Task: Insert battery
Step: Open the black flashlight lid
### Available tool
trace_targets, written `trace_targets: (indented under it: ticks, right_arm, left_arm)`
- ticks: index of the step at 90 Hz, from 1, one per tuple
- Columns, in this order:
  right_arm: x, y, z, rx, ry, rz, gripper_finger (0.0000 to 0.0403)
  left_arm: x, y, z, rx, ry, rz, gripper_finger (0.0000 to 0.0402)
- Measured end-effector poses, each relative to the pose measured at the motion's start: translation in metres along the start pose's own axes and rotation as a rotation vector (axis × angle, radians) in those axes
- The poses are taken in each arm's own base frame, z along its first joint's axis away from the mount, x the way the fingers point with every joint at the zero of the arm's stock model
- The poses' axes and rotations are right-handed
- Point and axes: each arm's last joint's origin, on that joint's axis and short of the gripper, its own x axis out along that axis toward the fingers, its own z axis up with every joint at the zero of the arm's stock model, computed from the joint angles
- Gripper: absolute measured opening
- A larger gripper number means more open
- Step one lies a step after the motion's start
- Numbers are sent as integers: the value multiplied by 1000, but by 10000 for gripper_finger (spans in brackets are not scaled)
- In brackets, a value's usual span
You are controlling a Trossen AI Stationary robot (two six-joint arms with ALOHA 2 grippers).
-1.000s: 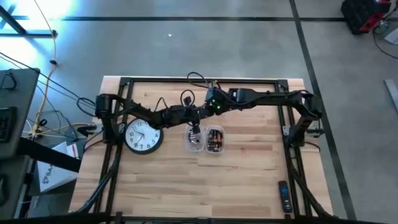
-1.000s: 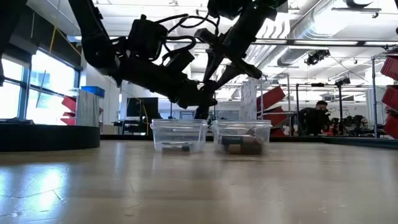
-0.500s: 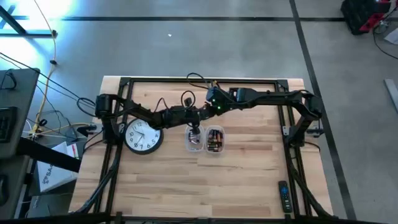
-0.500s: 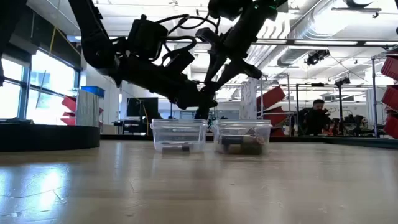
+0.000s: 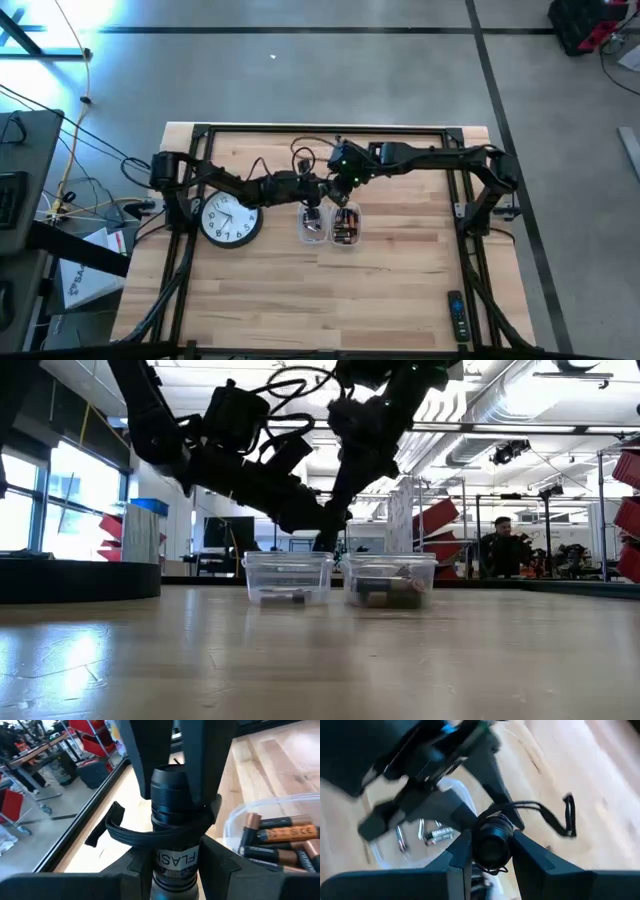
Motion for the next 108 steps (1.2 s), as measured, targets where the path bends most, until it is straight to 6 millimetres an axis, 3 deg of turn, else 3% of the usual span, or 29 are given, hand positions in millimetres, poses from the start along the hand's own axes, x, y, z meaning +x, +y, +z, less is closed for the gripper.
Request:
trace_targets:
  ticks: [33,54,76,82,88,108]
  right_arm:
    - [-2,38,-4,-933,61,-194,78]
    - [-5,62,-9,-1336,154,-308,77]
    - [-9,86,-20,-1671,254,-314,76]
    - [-11,92,-22,-1666,261,-343,77]
    - [-12,97,-22,-1541,220,-370,77]
    - [-10,92,-16,-632,-7,-254,79]
  left_arm:
    - [-1,-1,1,35,4,-11,96]
    - [-1,-1,2,57,1,-15,96]
    - [-1,-2,1,66,12,-21,96]
    - [-1,-2,0,67,17,-21,96]
    - [-1,-2,0,68,22,-13,96]
    - [-1,-1,-1,77,41,22,96]
